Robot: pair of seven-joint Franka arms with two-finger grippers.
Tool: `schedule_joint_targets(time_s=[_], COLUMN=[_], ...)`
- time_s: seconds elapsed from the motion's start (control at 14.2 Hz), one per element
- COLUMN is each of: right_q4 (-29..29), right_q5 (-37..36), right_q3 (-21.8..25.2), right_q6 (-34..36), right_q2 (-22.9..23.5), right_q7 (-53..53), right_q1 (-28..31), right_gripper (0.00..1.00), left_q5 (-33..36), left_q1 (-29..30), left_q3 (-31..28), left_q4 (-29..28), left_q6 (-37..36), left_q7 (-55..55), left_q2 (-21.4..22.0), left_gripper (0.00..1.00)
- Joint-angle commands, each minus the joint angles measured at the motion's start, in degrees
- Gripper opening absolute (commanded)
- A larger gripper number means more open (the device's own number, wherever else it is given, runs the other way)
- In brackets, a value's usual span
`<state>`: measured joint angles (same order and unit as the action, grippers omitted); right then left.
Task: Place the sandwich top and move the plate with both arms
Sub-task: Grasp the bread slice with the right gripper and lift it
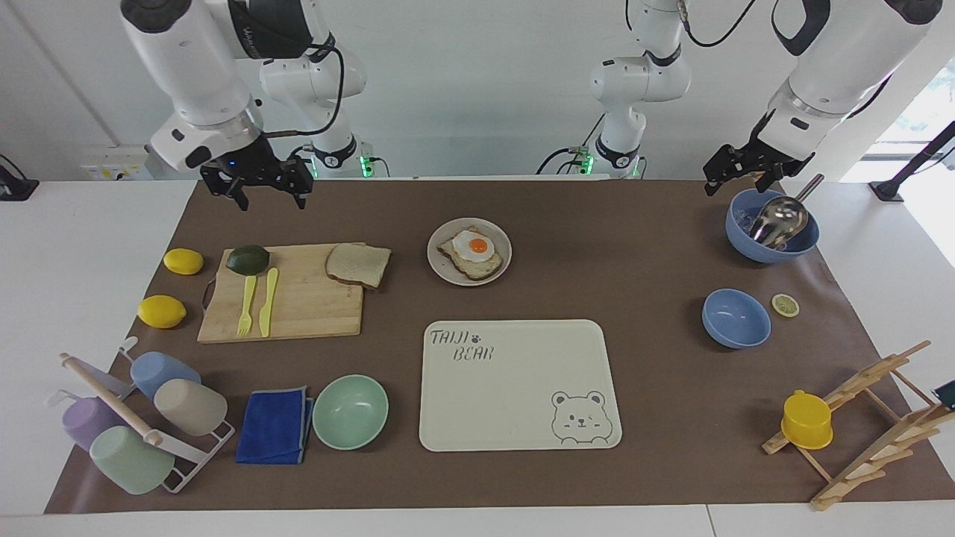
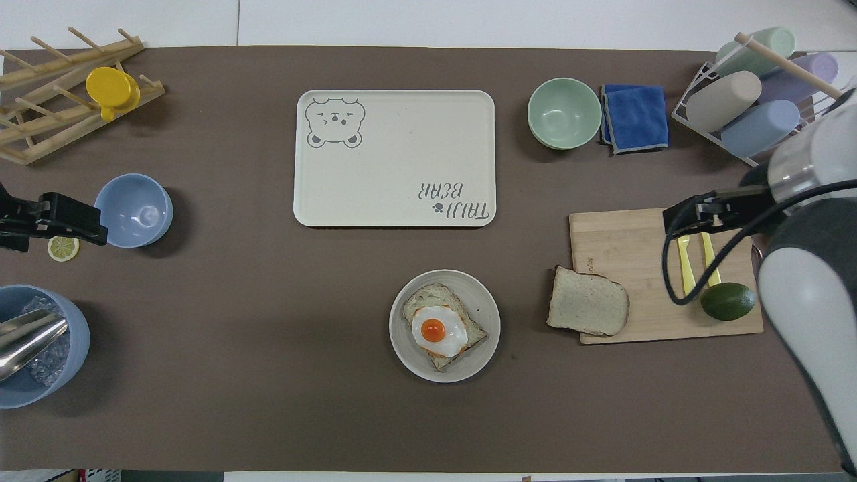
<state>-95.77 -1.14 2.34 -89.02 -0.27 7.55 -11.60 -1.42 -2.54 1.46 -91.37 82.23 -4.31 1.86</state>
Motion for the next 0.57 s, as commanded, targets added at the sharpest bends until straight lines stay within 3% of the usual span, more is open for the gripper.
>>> schedule_joint_targets(time_s=[0.0,0.28,0.49], right_q4=[-0.29,-0.55,-2.04], right_q5=[-9.62,-12.48,-13.62], right_q3=[-0.32,-0.4,-0.32], right_q6=[-3.77,-7.22,-6.95], right_q2=[7.18,17.91,22.94], right_q7=[13.3,21.97,26.1], right_q1=[-10.77,-15.37,-16.96], right_gripper=[1.0,1.0,1.0], left_q5=[0.72,0.72,0.72], left_q1=[0.52,0.52,0.52], left_q3=[0.3,0.3,0.3], left_q4=[-1.89,-1.89,-1.89], left_q6=[0.82,0.82,0.82], left_q7=[0.18,0.18,0.18], left_q2=[1.48,1.57,1.57], left_gripper=[1.0,1.0,1.0])
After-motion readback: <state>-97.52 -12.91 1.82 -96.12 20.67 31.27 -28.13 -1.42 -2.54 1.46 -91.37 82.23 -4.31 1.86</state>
